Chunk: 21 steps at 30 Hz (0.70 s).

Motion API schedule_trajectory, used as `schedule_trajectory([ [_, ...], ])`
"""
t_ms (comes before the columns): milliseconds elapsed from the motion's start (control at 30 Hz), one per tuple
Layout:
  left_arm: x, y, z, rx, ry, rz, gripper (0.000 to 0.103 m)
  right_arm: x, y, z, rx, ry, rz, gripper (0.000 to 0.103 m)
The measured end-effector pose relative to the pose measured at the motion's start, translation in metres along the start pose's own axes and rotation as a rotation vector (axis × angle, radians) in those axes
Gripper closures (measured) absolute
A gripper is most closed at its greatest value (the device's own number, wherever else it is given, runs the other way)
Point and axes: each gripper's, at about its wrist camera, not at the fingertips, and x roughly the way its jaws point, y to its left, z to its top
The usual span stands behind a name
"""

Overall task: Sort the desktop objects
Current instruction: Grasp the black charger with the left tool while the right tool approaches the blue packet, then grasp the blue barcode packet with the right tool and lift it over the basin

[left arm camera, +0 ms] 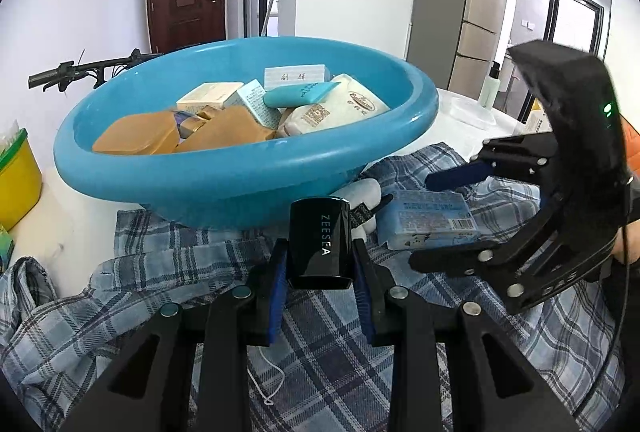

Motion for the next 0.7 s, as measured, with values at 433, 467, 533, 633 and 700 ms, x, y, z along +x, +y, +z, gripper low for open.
schedule_trajectory([
  [433,0.001,0.001,0.000,-0.005,0.006,0.000,0.071,0.000,-0.004,-0.006,0.015,0.036,-0.006,0.065],
  [467,0.001,0.001,0.000,-0.005,0.007,-0.001,0.071,-0.001,-0.003,-0.005,0.018,0.037,-0.001,0.065],
  [533,0.001,0.001,0.000,-0.005,0.006,-0.002,0.071,-0.006,-0.006,-0.003,0.030,0.024,0.012,0.065],
  [633,0.001,0.002,0.000,-0.009,0.008,-0.004,0.071,-0.014,-0.007,-0.001,0.038,0.015,0.008,0.065],
  [700,0.001,0.003,0.000,-0.012,0.007,-0.003,0.071,-0.019,-0.011,-0.002,0.051,0.008,-0.003,0.065],
])
